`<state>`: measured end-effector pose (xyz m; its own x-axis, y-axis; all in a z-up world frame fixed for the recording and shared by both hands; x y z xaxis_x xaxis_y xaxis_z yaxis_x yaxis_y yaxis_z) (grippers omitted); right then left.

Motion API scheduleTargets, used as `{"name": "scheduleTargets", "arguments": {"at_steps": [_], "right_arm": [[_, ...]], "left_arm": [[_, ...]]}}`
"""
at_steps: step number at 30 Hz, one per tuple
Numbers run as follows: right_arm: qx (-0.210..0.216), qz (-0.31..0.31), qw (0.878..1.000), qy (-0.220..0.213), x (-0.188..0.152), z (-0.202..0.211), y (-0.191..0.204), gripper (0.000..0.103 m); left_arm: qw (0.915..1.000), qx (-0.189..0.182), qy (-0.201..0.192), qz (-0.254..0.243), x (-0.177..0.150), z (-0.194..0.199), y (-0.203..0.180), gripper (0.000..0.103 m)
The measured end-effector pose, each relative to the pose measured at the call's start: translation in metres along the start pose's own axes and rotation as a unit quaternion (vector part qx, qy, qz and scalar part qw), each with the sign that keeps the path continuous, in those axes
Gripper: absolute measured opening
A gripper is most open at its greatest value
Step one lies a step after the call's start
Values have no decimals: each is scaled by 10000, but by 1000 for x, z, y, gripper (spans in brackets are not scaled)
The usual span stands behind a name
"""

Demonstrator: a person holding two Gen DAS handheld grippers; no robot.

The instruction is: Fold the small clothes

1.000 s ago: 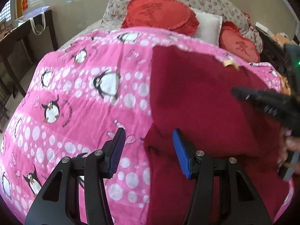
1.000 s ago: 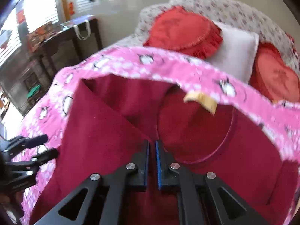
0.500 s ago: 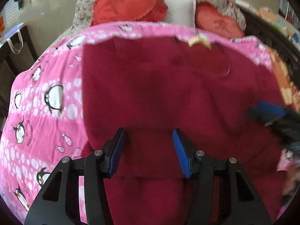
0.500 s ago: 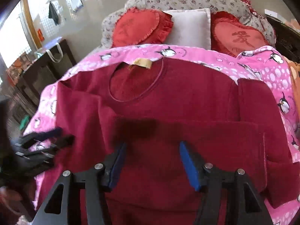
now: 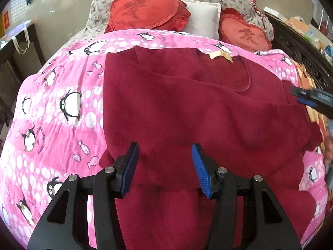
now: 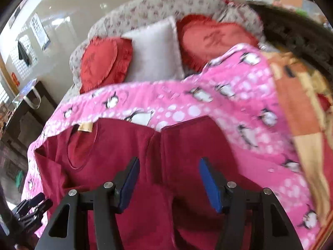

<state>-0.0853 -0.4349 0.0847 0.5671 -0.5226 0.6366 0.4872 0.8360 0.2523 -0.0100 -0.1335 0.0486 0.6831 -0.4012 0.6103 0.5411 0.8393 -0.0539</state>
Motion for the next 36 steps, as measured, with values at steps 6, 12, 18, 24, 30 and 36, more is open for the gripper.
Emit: {"name": "scheduleTargets", "arguments": {"at_steps": [6,12,18,24,30,36], "right_arm": [[112,55,9999,80,7,-34,-13,31],[526,-232,9970,-520,10,32,-47,0],[312,186,9977,-573,14,70,-48,3],[311,466,9982,-201,-3,23,-14,39],[-158,667,9971,339,-9,-21,-9,39],[-398,900,9946,329,-12,-28,-4,43]], "left_arm": [[9998,99,-13,-173,-4,5,0,52],[10000,25,-36,58,0,9,6,52],[9995,-144,-47,287,3,13,0,52],[9999,-139,-19,35,-3,18,-14,52],[9998,61,-59,-173,-7,18,-5,52],[9999,-2,34,147,-5,7,6,52]]}}
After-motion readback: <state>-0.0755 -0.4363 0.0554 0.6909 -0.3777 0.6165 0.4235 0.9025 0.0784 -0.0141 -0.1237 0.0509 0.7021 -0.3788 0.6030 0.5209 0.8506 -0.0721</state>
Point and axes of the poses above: each gripper's, at about its wrist camera, not at the fingertips, and z roughly against the way its jaws point, y to its left, x to its top, the point moved 2 cm from there along -z, roughly the way its jaws point, and after that the axes turned 2 degrees about -y, right-handed, at the moved point
